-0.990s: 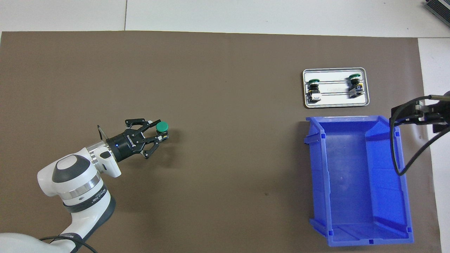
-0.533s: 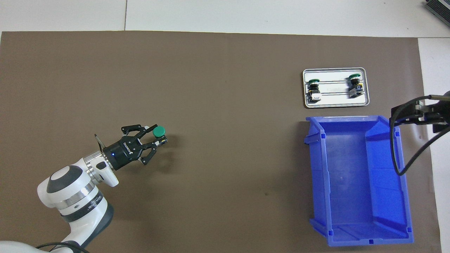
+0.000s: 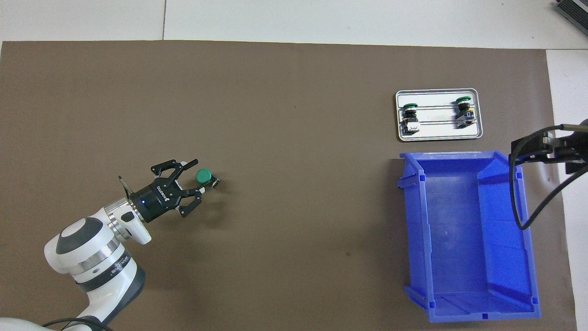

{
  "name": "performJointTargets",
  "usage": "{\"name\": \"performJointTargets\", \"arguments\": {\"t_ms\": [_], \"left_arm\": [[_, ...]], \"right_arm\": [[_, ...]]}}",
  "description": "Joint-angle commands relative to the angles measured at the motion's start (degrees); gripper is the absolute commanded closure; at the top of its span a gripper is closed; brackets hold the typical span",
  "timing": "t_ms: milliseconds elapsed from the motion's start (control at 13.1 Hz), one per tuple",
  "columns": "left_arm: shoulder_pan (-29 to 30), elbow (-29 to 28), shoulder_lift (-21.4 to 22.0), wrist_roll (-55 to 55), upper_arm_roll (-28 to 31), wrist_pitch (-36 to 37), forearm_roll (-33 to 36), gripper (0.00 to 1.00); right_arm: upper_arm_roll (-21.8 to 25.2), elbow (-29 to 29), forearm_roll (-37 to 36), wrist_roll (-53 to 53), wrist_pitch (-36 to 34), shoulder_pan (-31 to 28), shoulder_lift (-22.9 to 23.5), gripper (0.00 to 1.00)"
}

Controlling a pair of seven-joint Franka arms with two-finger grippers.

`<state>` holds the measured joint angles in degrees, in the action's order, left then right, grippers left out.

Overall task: Place and press button with both arms
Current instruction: 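Lift and turn the button with the left gripper, then set it down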

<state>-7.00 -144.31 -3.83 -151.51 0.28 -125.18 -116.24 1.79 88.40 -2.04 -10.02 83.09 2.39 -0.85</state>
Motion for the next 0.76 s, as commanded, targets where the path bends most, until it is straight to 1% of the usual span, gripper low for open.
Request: {"name": "performJointTargets", "arguments": {"t_ms": [0,229,381,533,686], "left_arm": [[0.58,-1.07,2.42,1.73,-0.19,-1.02,-0.92,0.33],[-0.03,-0.98,4.17,7.96,-0.19,-3.22,-0.65,0.33],[-1.43,-1.06,5.66,12.1,-0.46,-6.55,-0.48,0.33],[-3.89,-0.89,6.72,18.15,-0.46,-9.54,-0.56,0.33],[-3.99,-0.62,7.69,24.38,-0.46,-11.4,-0.56,0.33]], "right_arm": [[0.23,0.98,0.98,-0.87,0.66,0.07,-0.82,0.0],[0.23,1.07,1.07,-0.87,0.58,0.07,-0.82,0.0],[0.23,0.98,0.98,-0.87,0.58,-0.01,-0.9,0.0],[0.23,0.98,1.07,-0.87,0.58,0.07,-0.82,0.0],[0.23,1.07,1.07,-0.87,0.58,0.07,-0.82,0.0]]}}
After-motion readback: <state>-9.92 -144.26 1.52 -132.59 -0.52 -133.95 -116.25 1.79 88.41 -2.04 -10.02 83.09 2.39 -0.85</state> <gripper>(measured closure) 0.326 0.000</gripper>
